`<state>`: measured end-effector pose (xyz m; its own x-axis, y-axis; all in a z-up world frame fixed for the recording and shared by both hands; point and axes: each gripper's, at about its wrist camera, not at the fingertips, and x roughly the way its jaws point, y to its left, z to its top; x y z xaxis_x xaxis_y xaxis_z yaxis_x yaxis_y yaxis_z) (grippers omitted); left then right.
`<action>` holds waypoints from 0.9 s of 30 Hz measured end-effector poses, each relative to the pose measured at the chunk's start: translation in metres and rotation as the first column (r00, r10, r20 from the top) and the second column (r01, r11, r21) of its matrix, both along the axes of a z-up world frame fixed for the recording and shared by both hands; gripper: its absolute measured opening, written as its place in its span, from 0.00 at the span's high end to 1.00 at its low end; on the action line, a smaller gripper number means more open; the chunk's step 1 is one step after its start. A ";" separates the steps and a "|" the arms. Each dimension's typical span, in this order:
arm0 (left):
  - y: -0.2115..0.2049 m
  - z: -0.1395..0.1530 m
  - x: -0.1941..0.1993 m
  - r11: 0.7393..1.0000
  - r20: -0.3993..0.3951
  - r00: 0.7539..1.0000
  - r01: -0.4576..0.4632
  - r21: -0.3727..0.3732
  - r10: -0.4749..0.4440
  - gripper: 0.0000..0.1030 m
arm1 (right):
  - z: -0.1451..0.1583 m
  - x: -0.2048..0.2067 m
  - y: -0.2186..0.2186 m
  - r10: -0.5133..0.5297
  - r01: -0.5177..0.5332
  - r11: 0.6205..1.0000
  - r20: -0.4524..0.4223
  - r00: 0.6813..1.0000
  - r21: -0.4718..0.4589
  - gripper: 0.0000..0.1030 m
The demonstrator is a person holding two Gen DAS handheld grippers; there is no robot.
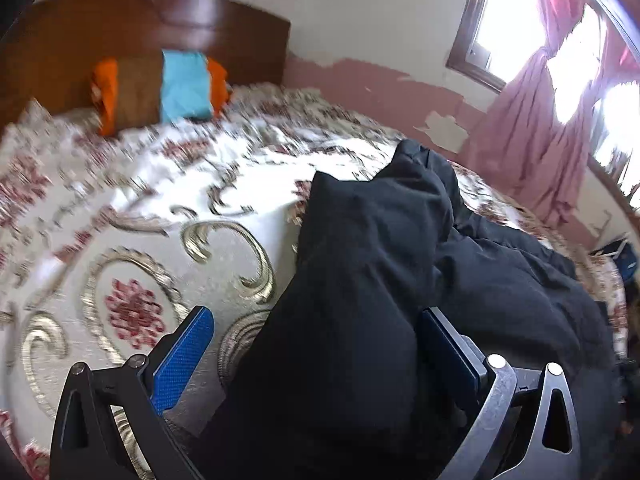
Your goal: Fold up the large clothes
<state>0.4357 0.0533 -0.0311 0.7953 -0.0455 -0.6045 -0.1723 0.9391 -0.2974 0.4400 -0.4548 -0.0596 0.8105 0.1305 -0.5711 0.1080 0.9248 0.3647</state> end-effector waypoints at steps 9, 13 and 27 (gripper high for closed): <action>0.021 -0.027 0.024 0.965 -0.062 0.983 0.154 -0.213 -0.171 0.00 | -0.021 0.016 -0.012 0.101 -0.093 0.982 -0.037 0.994 0.166 0.03; 0.026 -0.027 0.033 0.947 -0.077 0.965 0.229 -0.226 -0.252 0.00 | -0.022 0.031 -0.016 0.184 -0.165 0.965 -0.076 0.980 0.206 0.01; 0.031 -0.021 0.042 0.847 -0.057 0.874 0.448 -0.286 -0.482 0.00 | -0.030 0.058 -0.030 0.463 -0.436 0.849 -0.024 0.886 0.298 0.01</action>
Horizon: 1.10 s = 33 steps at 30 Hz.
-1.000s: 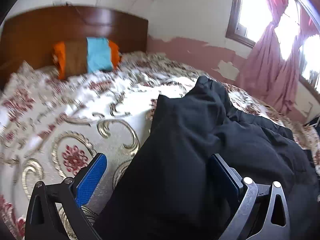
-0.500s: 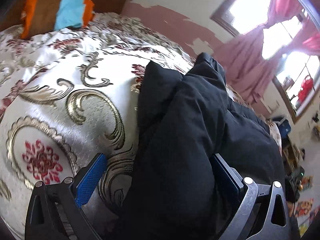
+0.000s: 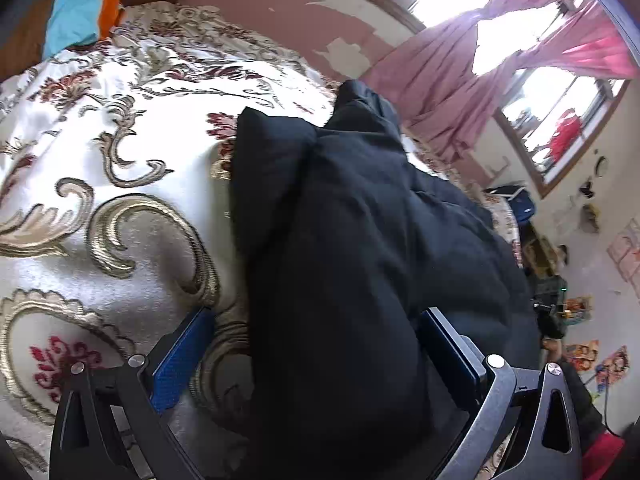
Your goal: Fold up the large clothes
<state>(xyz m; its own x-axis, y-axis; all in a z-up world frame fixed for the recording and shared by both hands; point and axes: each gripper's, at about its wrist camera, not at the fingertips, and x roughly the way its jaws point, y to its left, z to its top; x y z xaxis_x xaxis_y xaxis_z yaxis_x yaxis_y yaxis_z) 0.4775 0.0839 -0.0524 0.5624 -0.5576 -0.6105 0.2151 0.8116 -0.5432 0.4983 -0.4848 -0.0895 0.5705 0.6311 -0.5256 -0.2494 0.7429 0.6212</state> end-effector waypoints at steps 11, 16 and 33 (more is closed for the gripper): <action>-0.024 -0.001 0.014 0.999 -0.063 0.997 0.047 0.013 -0.046 0.00 | 0.000 0.008 0.045 0.103 -0.105 0.994 -0.079 0.992 -0.031 0.01; -0.028 0.005 0.013 0.999 -0.119 0.993 0.011 0.036 -0.007 0.27 | 0.005 -0.004 0.049 0.009 -0.010 1.000 -0.105 0.994 -0.008 0.42; -0.041 0.116 -0.039 0.993 0.056 0.994 -0.094 0.070 0.090 0.81 | 0.123 -0.084 0.069 -0.039 0.045 0.998 0.121 0.992 -0.042 0.80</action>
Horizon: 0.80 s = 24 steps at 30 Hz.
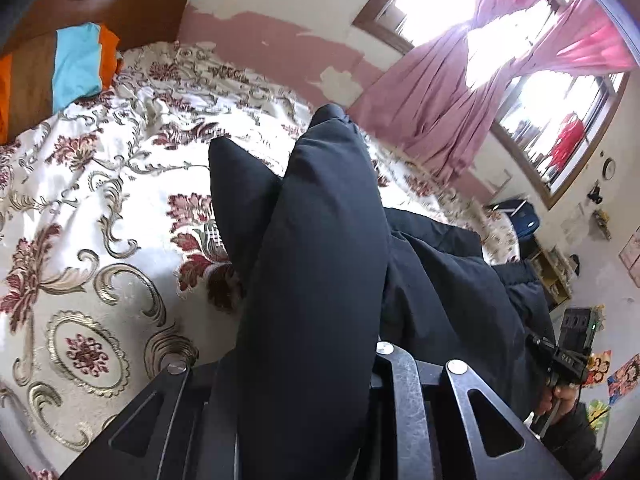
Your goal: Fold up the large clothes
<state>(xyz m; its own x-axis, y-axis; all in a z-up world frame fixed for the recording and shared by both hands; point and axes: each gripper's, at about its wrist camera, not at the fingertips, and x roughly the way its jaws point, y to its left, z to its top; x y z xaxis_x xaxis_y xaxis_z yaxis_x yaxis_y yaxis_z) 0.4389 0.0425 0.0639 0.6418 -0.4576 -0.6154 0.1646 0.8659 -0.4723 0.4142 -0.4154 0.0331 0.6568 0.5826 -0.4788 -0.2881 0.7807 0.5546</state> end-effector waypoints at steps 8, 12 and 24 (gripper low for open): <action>-0.005 0.009 -0.028 1.000 0.013 1.000 0.011 0.028 -0.012 0.81 | -0.014 -0.026 -0.011 -0.009 0.009 1.000 -0.002 1.000 -0.004 0.81; -0.007 -0.006 -0.035 1.000 -0.011 1.000 0.019 0.020 -0.019 0.81 | -0.028 -0.031 -0.011 -0.012 0.011 1.000 -0.026 1.000 -0.028 0.81; -0.002 -0.064 -0.031 0.998 -0.060 0.998 0.034 0.058 -0.031 0.71 | -0.060 -0.025 -0.011 -0.113 0.101 0.986 -0.087 0.990 -0.131 0.65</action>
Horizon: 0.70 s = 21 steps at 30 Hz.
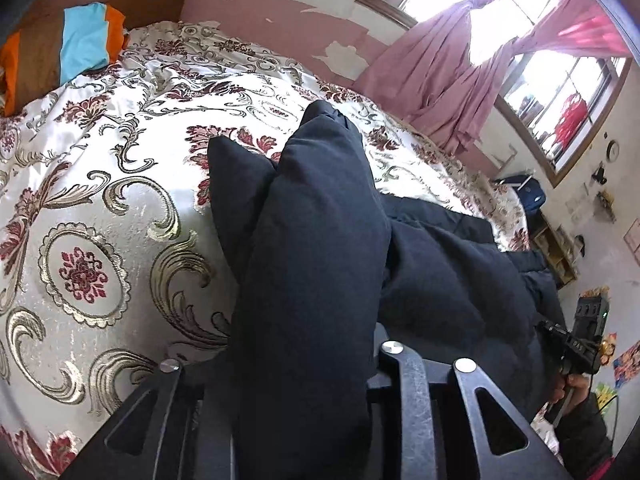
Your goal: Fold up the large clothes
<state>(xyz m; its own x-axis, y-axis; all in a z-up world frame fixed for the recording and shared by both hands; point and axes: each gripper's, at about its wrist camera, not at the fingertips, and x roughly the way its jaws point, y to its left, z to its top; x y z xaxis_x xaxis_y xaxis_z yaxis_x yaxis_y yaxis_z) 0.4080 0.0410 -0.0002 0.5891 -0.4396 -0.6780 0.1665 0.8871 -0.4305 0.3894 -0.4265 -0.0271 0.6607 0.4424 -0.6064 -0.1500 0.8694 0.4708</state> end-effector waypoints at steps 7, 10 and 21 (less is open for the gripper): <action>-0.002 -0.013 0.003 0.993 -0.053 0.996 -0.065 0.102 0.070 0.19 | -0.007 -0.004 0.004 -0.125 0.118 0.985 -0.051 0.991 -0.122 0.34; 0.001 -0.017 0.002 0.988 -0.054 0.993 -0.099 0.114 0.106 0.10 | 0.000 -0.008 0.009 -0.175 0.167 0.966 -0.025 0.984 -0.197 0.24; -0.018 0.021 -0.039 0.933 0.157 0.976 -0.196 0.303 0.154 0.04 | 0.053 -0.048 0.022 -0.356 0.394 0.848 0.169 0.919 -0.355 0.13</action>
<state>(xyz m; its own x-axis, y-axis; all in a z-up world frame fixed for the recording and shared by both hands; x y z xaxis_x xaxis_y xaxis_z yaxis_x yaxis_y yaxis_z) 0.3690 0.0229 0.0211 0.7284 -0.0981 -0.6781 0.0319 0.9935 -0.1094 0.3414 -0.4047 0.0262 0.7919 -0.0986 -0.6026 0.1967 0.9755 0.0988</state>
